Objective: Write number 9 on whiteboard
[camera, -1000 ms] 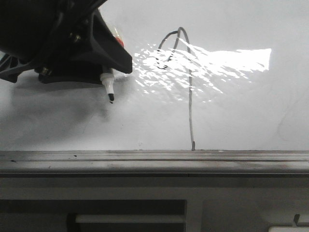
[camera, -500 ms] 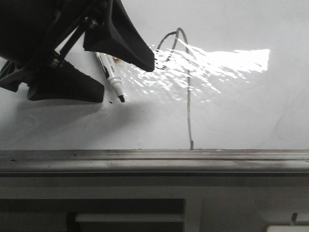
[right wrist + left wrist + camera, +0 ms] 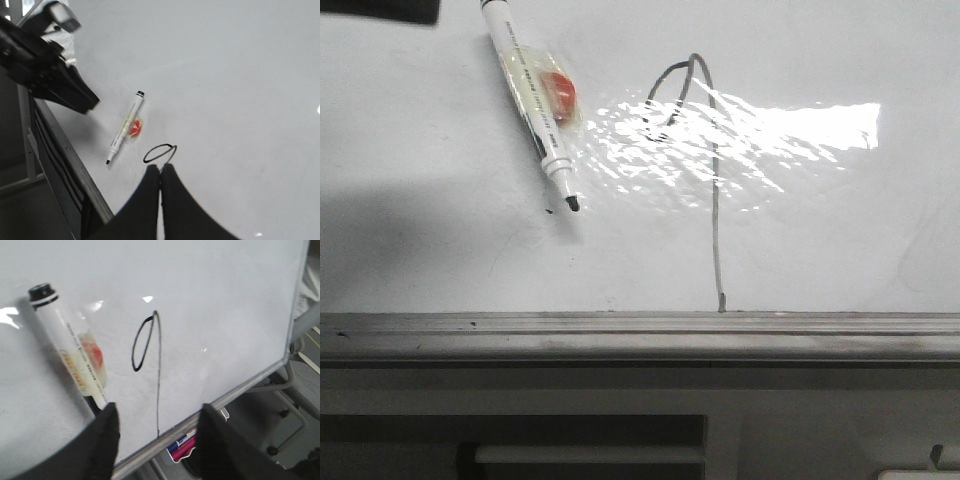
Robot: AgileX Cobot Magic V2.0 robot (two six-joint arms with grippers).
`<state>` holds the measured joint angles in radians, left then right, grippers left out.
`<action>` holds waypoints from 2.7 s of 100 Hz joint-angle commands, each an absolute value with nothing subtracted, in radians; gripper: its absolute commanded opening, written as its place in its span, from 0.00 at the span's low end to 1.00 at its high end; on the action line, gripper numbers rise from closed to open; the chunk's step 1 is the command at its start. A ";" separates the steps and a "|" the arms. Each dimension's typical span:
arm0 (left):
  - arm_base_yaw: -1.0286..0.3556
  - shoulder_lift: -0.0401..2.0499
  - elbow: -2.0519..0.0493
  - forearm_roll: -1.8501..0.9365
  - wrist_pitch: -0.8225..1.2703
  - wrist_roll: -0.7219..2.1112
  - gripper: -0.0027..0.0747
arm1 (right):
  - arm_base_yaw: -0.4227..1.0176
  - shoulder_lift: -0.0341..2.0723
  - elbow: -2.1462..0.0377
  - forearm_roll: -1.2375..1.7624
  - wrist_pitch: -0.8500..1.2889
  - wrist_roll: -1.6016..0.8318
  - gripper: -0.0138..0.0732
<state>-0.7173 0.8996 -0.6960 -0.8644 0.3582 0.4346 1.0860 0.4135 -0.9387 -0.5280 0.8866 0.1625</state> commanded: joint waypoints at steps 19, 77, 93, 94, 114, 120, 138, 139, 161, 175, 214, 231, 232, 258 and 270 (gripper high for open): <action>-0.716 0.677 -0.722 -0.723 0.423 0.433 0.01 | 1.084 0.241 -0.712 -0.602 0.807 0.291 0.11; -0.716 0.633 -0.722 -0.725 0.436 0.433 0.01 | 1.084 0.229 -0.624 -0.585 0.849 0.291 0.11; -0.723 0.622 -0.688 -0.717 0.375 0.433 0.01 | 1.084 0.229 -0.624 -0.585 0.849 0.291 0.11; -0.723 0.619 -0.685 -0.704 0.364 0.433 0.01 | 1.084 0.229 -0.624 -0.585 0.849 0.291 0.11; -0.630 0.435 -0.473 -0.454 0.085 0.430 0.01 | 1.084 0.229 -0.624 -0.585 0.851 0.291 0.11; -0.565 0.372 -0.379 -0.397 -0.025 0.415 0.01 | 1.084 0.229 -0.624 -0.585 0.851 0.291 0.11; -0.366 0.189 -0.133 -0.062 -0.087 0.154 0.01 | 1.084 0.229 -0.624 -0.585 0.851 0.291 0.11; -0.353 0.177 -0.119 -0.046 -0.087 0.129 0.01 | 1.084 0.229 -0.624 -0.585 0.851 0.291 0.11; -0.221 0.054 0.022 0.019 -0.022 -0.075 0.01 | 1.084 0.229 -0.624 -0.585 0.851 0.291 0.11; -0.185 0.015 0.019 0.018 0.166 -0.077 0.01 | 1.084 0.229 -0.624 -0.587 0.851 0.291 0.11; -0.170 -0.031 0.019 -0.010 0.310 -0.085 0.01 | 1.084 0.229 -0.624 -0.587 0.853 0.291 0.11; -0.170 -0.031 0.019 -0.010 0.310 -0.085 0.01 | 1.084 0.229 -0.624 -0.587 0.853 0.291 0.11; -0.170 -0.031 0.019 -0.010 0.310 -0.085 0.01 | 1.084 0.229 -0.624 -0.587 0.853 0.291 0.11; -0.170 -0.031 0.019 -0.010 0.310 -0.085 0.01 | 1.084 0.229 -0.624 -0.587 0.853 0.291 0.11; -0.170 -0.031 0.019 -0.010 0.310 -0.085 0.01 | 1.084 0.229 -0.624 -0.587 0.853 0.291 0.11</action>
